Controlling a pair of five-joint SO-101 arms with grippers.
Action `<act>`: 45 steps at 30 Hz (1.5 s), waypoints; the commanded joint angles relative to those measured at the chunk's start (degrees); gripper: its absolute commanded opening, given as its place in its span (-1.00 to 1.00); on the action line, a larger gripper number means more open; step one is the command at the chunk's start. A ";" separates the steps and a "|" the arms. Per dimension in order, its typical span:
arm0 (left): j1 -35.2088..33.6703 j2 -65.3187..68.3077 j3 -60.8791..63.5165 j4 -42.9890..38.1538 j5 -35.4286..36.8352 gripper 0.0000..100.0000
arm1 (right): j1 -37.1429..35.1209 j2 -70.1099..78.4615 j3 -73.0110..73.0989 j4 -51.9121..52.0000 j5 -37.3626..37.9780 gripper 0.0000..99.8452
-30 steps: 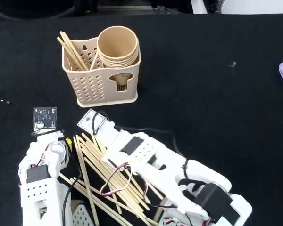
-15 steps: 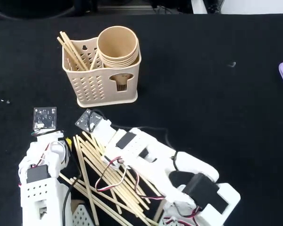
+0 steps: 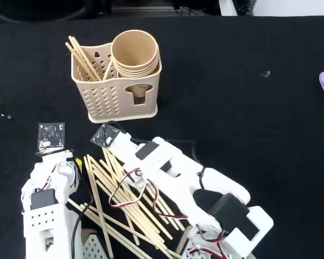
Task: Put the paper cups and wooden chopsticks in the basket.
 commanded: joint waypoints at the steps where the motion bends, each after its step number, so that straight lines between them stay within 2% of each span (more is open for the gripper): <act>1: -0.22 -0.62 -0.84 -1.05 0.35 -0.60 | 2.20 -0.48 0.04 1.41 0.53 -0.91; 2: -0.22 -0.62 -0.84 -1.05 0.35 -0.60 | 2.29 -0.66 -0.48 1.49 0.53 -0.99; 12: -0.22 -0.62 -0.92 -1.05 0.35 -0.60 | 3.25 -19.30 -8.13 12.57 0.53 -0.98; 18: -0.22 -0.62 -0.92 -1.05 0.35 -0.60 | 3.08 -31.52 -11.03 13.01 0.53 -0.98; 23: -0.22 -0.62 -0.92 -1.05 0.35 -0.60 | 2.90 -40.13 -20.79 11.87 0.18 -0.98; 26: -0.22 -0.62 -0.92 -1.05 0.35 -0.60 | 2.90 -40.57 -26.07 4.57 0.09 -0.98; 29: -0.22 -0.62 -0.92 -1.05 0.35 -0.60 | 2.81 -39.96 -27.12 -10.29 -1.49 -0.98; 33: -0.22 -0.62 -0.92 -1.05 0.35 -0.60 | 3.16 -35.03 -27.30 -32.09 -8.79 -0.98; 37: -0.22 -0.62 -0.92 -1.05 0.35 -0.60 | 3.16 -26.42 -27.65 -47.65 -10.02 -0.98; 40: -0.22 -0.62 -0.92 -1.05 0.35 -0.60 | 4.04 -19.03 -30.20 -53.63 -9.93 -0.98; 45: -0.22 -0.62 -0.92 -1.05 0.35 -0.60 | 7.82 -7.16 -38.99 -54.51 -9.93 -0.98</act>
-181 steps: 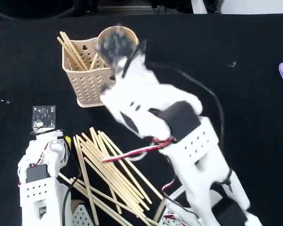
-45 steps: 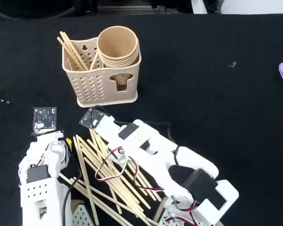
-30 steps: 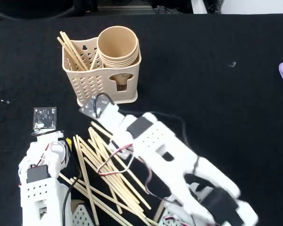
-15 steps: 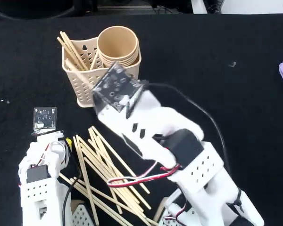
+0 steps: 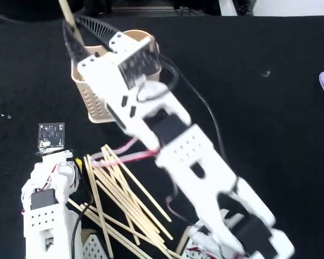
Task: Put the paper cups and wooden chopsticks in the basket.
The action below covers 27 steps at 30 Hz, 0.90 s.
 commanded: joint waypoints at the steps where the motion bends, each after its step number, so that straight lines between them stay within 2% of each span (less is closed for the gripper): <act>1: -0.22 -0.62 -0.92 -1.05 0.35 -0.60 | 3.87 6.37 -8.31 -2.20 -0.53 -0.98; 5: -0.22 -0.62 -0.92 -1.05 0.35 -0.60 | 4.40 12.18 -8.13 -1.93 -0.62 -0.98; 9: -0.22 -0.62 -0.92 -1.05 0.35 -0.60 | 4.40 11.91 -6.55 4.84 -0.97 -0.95; 15: -0.13 -0.62 -1.10 -1.05 0.35 -0.60 | 3.52 5.23 -6.55 18.02 -0.97 -0.59; 20: -0.13 -0.62 -1.01 -1.05 0.35 -0.60 | 1.85 -5.76 -6.11 29.01 -0.62 -0.68; 27: -0.13 -0.62 -1.01 -1.05 0.35 -0.60 | -0.70 -20.35 1.80 60.75 -0.53 -0.84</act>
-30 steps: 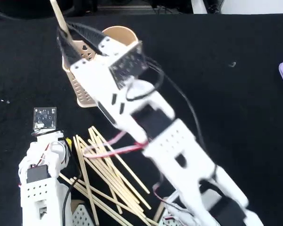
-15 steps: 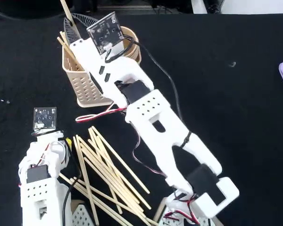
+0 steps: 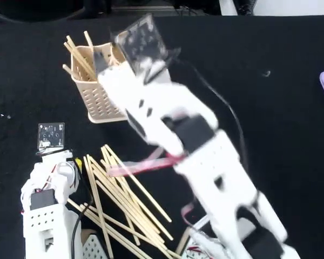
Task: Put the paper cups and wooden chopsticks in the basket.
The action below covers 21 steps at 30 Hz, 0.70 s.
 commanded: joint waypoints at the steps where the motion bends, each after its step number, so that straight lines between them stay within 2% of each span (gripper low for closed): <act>1: -0.13 -0.62 -1.01 -1.05 0.35 -0.60 | -2.20 -6.64 6.90 14.68 -0.09 -0.85; 4: -0.13 -0.62 -1.01 -1.05 0.35 -0.60 | -4.75 -7.96 20.88 14.68 -0.09 -0.84; 6: -0.13 -0.62 -0.92 -1.05 0.35 -0.60 | -6.77 -7.78 31.60 9.23 -0.09 -0.80; 8: -0.13 -0.62 -0.92 -1.05 0.35 -0.60 | -8.44 -7.78 41.80 1.67 -0.09 -0.67; 11: -0.13 -0.62 -0.92 -1.05 0.35 -0.60 | -10.64 -7.43 51.30 -7.21 -0.09 -0.53; 14: -0.13 -0.62 -0.92 -1.05 0.35 -0.60 | -11.96 -4.53 53.85 -10.90 -0.09 -0.57; 21: -0.13 -0.62 -0.84 -1.05 0.35 -0.60 | -12.57 8.31 48.22 -11.08 -0.53 -0.58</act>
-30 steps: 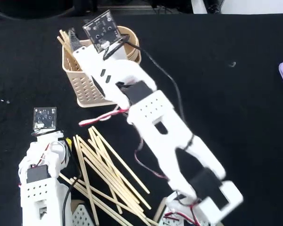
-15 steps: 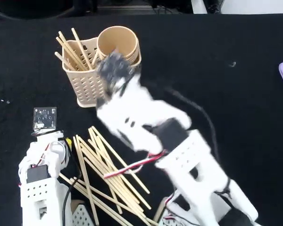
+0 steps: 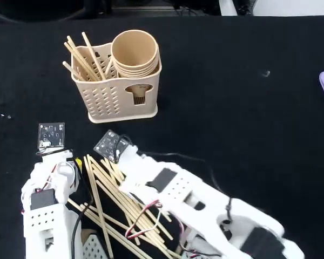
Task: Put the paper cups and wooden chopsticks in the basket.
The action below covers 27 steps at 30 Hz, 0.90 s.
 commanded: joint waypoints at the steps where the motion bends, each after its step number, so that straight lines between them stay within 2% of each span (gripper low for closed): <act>1: -0.13 -0.62 -0.84 -1.05 0.35 -0.60 | -0.97 4.88 -5.05 -1.32 -0.44 -0.57; 13: -0.13 -0.62 -0.92 -1.05 0.35 -0.60 | -0.97 7.34 -10.15 3.43 -0.62 -0.57; 21: -0.13 -0.62 -0.92 -1.05 0.35 -0.60 | -6.51 7.87 -9.89 3.69 -2.37 -0.57; 27: -0.22 -0.62 -0.84 -1.05 0.35 -0.60 | -4.48 10.77 -9.89 1.67 -2.02 -0.57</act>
